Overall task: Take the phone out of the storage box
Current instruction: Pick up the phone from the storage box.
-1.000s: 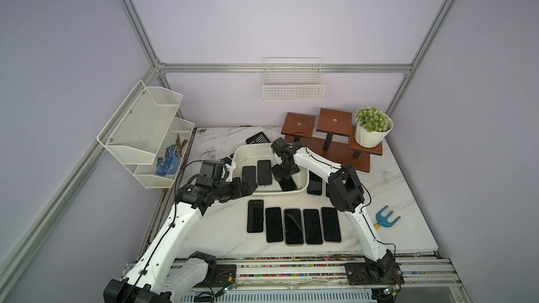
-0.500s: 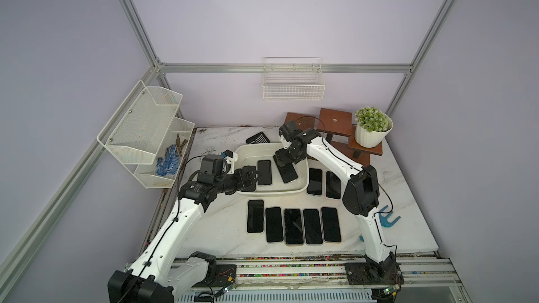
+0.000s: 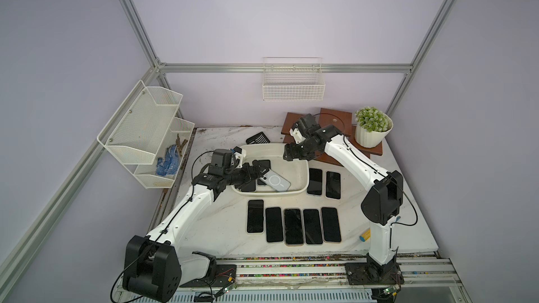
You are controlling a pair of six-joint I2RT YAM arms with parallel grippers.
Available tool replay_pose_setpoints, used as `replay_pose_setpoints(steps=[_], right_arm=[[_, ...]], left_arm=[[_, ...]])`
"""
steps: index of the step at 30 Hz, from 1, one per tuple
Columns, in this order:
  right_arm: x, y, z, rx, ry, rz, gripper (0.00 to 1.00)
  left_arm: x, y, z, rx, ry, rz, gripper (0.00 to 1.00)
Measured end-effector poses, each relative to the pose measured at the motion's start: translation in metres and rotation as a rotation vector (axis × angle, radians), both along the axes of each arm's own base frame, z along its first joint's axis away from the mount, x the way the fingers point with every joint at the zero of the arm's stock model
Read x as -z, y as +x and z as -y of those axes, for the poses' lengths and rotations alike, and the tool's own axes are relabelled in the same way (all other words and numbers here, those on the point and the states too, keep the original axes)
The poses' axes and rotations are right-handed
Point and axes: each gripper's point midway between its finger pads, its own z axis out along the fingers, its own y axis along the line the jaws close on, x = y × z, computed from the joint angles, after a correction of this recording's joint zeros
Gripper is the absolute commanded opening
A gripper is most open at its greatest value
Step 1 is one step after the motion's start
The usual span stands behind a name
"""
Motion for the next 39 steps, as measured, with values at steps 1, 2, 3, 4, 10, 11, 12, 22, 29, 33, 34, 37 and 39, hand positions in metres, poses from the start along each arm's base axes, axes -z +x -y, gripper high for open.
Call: replay_pose_setpoints(steps=[1, 2, 3, 4, 10, 11, 12, 22, 29, 33, 34, 37, 39], right_arm=[[0.007, -0.001, -0.002, -0.013, 0.002, -0.015, 0.87], [0.014, -0.002, -0.005, -0.026, 0.001, -0.029, 0.9], [0.023, -0.003, -0.01, -0.049, 0.0, -0.044, 0.93], [0.032, -0.005, -0.016, -0.077, -0.003, -0.056, 0.95], [0.1, -0.016, -0.039, -0.2, -0.031, -0.17, 1.0], [0.11, -0.015, -0.04, -0.211, -0.037, -0.183, 1.0], [0.12, -0.014, -0.042, -0.22, -0.04, -0.196, 1.0], [0.137, -0.002, -0.069, -0.331, 0.064, -0.212, 1.0], [0.139, -0.006, -0.073, -0.399, 0.01, -0.163, 1.0], [0.145, -0.007, -0.074, -0.438, -0.086, -0.104, 1.0], [0.147, -0.008, -0.074, -0.447, -0.11, -0.09, 1.0], [0.15, -0.007, -0.074, -0.467, -0.171, -0.054, 1.0], [0.151, -0.008, -0.074, -0.478, -0.199, -0.039, 1.0]], left_arm=[[0.002, 0.0, -0.001, -0.004, 0.01, -0.002, 1.0], [0.003, 0.0, -0.003, -0.008, 0.017, -0.004, 1.0], [0.005, 0.0, -0.004, -0.014, 0.025, -0.009, 1.0], [0.006, -0.001, -0.005, -0.019, 0.033, -0.014, 1.0], [0.012, -0.007, -0.01, -0.024, 0.055, -0.047, 1.0], [0.013, -0.009, -0.01, -0.025, 0.059, -0.054, 1.0], [0.015, -0.01, -0.011, -0.024, 0.065, -0.059, 1.0], [0.027, -0.021, -0.019, -0.024, 0.104, -0.118, 1.0], [0.033, -0.026, -0.027, -0.026, 0.124, -0.149, 1.0], [0.035, -0.028, -0.031, -0.029, 0.127, -0.161, 1.0], [0.035, -0.028, -0.032, -0.03, 0.127, -0.164, 1.0], [0.037, -0.03, -0.033, -0.026, 0.131, -0.172, 1.0], [0.037, -0.031, -0.032, -0.021, 0.13, -0.176, 1.0]])
